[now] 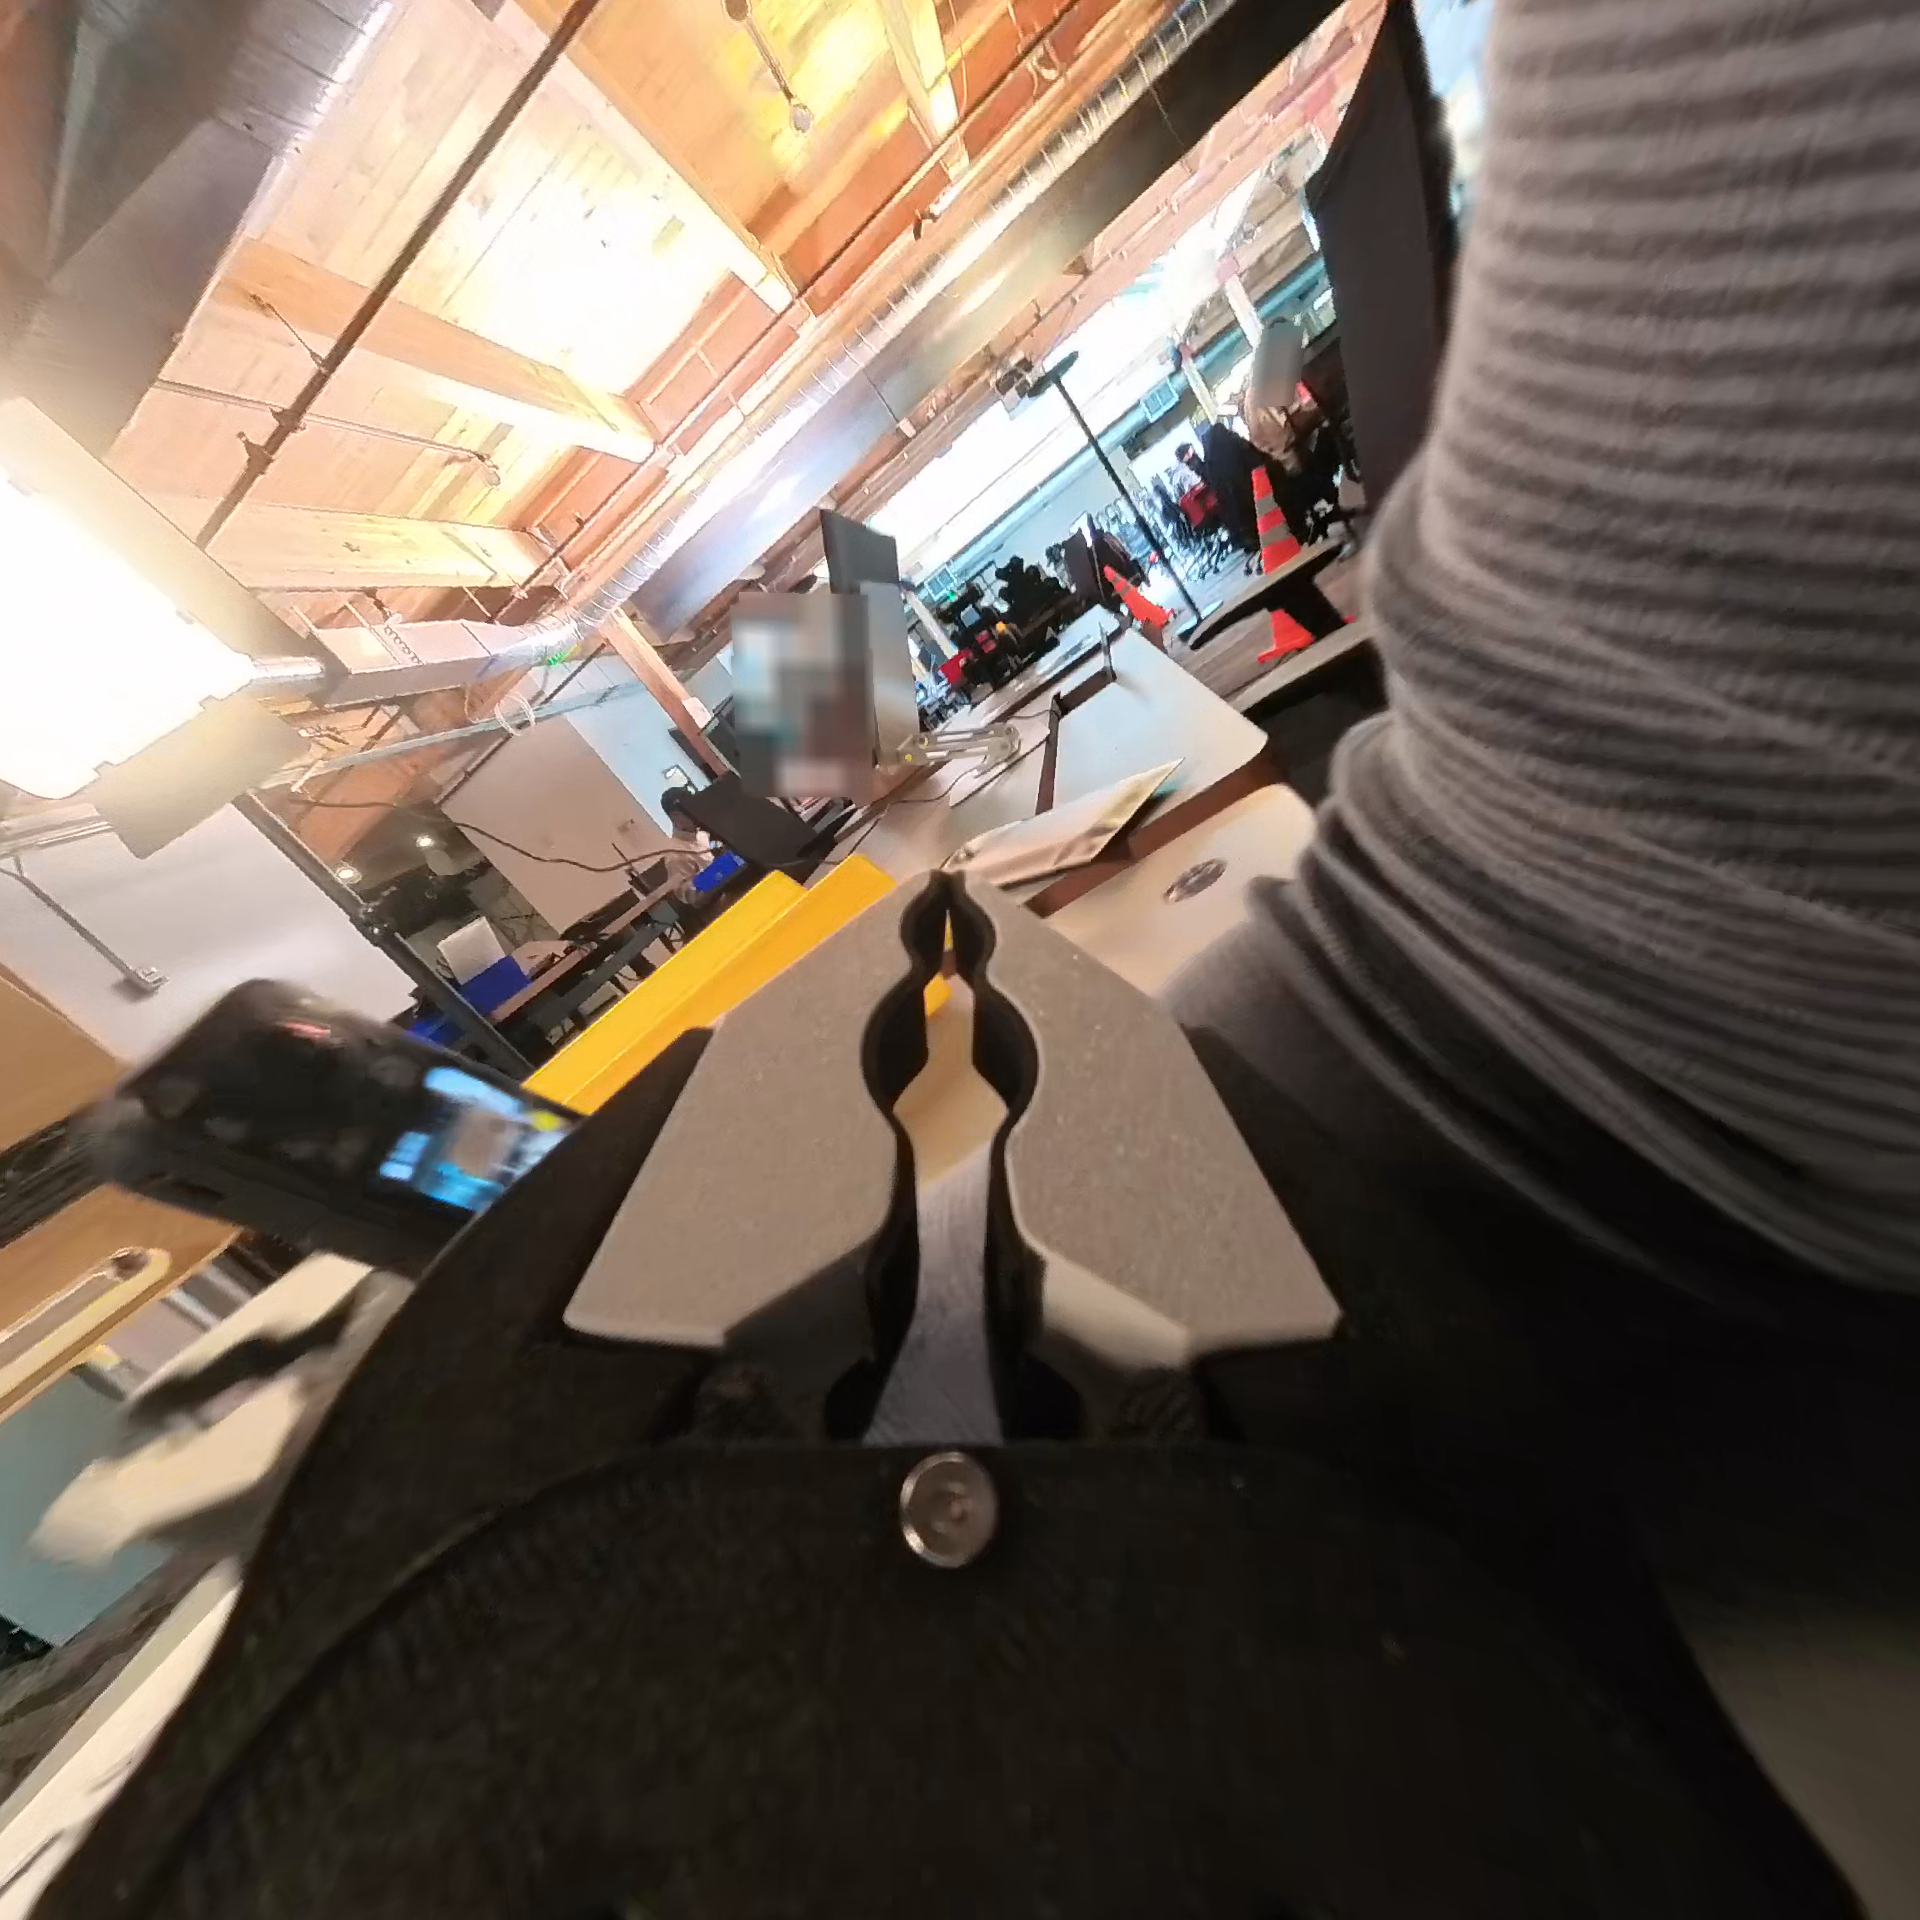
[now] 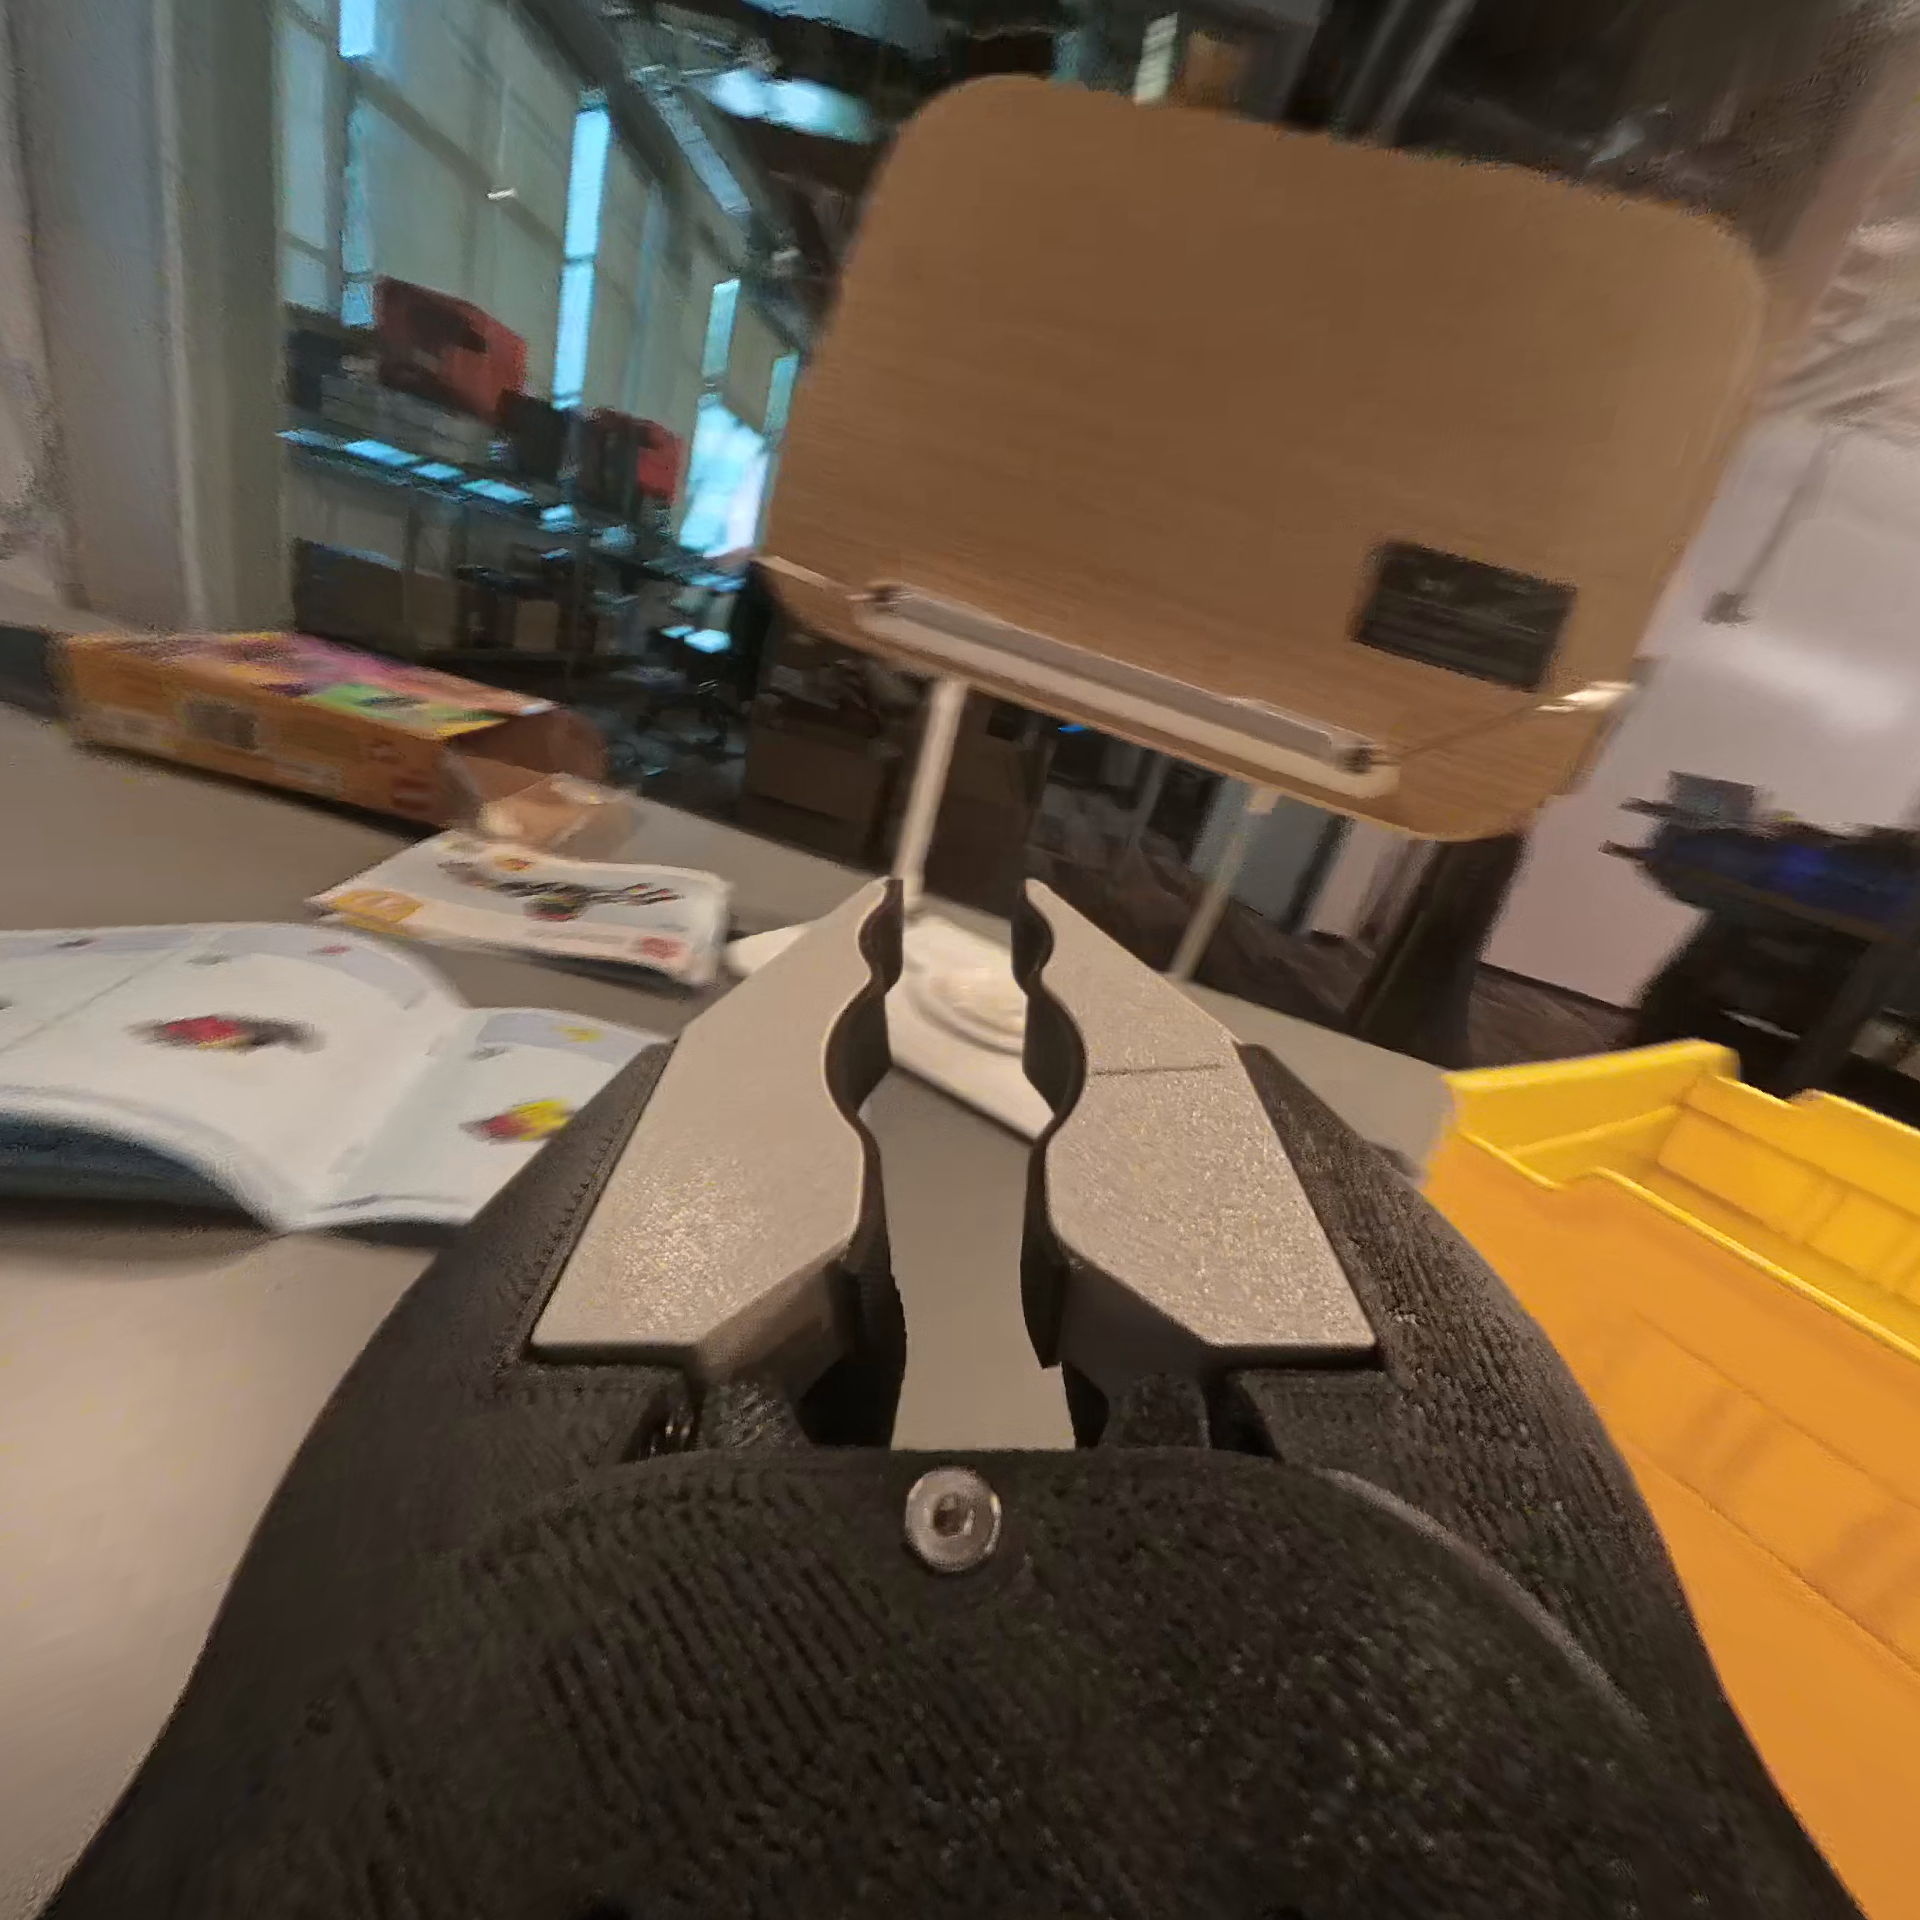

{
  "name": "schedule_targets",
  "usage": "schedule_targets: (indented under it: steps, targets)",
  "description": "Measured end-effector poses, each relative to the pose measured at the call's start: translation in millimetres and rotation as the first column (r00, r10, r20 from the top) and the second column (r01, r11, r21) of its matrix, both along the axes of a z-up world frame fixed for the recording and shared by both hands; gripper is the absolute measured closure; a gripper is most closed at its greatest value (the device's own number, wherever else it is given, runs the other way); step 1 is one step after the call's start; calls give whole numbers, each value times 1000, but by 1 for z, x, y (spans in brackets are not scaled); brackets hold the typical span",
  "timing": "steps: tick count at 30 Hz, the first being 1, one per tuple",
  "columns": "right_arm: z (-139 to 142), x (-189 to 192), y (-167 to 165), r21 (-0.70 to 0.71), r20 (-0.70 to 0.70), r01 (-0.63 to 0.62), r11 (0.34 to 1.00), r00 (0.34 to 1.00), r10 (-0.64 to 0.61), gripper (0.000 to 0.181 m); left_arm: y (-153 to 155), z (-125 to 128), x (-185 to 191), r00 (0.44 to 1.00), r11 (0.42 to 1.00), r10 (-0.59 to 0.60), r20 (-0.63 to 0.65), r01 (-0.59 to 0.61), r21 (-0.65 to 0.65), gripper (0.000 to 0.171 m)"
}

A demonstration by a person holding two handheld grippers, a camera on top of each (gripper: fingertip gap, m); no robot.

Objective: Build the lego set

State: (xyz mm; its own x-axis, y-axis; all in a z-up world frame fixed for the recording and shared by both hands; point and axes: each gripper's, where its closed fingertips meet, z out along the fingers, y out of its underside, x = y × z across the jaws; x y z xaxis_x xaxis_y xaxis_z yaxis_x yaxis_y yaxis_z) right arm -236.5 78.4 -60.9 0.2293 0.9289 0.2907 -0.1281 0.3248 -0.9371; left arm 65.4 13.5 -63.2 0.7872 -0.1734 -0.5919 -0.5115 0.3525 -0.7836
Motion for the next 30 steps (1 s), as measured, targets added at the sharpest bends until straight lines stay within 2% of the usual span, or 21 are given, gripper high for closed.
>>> schedule_targets:
  steps: [2, 4, 6, 9, 12, 16, 20, 25, 27, 30]
  targets:
    - [-11, -3, -43, -31, 152, -197, 980, 968, 199, 162, -5, 4, 7, 1000, 1000, -14, 6, 14, 20, 171]
    - [-23, 4, -91, -101, 306, -380, 919, 867, 392, 158, -14, 10, 18, 999, 998, -42, -4, 42, 54, 171]
    - [-37, 21, -134, -159, 436, -505, 848, 735, 519, 159, -22, 12, 32, 997, 994, -78, -27, 80, 78, 171]
    - [-62, 53, -182, -194, 609, -621, 759, 531, 590, 158, -29, 10, 47, 991, 989, -120, -51, 124, 85, 171]
    - [-76, 78, -208, -188, 704, -665, 722, 422, 572, 158, -37, 12, 52, 989, 985, -141, -41, 144, 90, 171]
    - [-83, 95, -224, -217, 740, -650, 728, 377, 557, 158, -58, 5, 45, 994, 993, -93, -63, 97, 67, 171]
    - [-88, 101, -231, -244, 736, -568, 786, 420, 531, 161, -92, 1, 14, 1000, 1000, -14, -19, 15, 22, 171]
    - [-93, 107, -244, -341, 702, -427, 837, 476, 529, 163, -153, -5, -15, 1000, 1000, -2, -6, 2, -23, 171]
    - [-94, 111, -261, -418, 671, -408, 812, 463, 579, 165, -166, 0, -24, 999, 1000, -4, 33, 4, -9, 171]
    - [-95, 114, -290, -512, 637, -396, 762, 421, 646, 160, -171, 1, -21, 998, 999, -28, 53, 28, -15, 171]
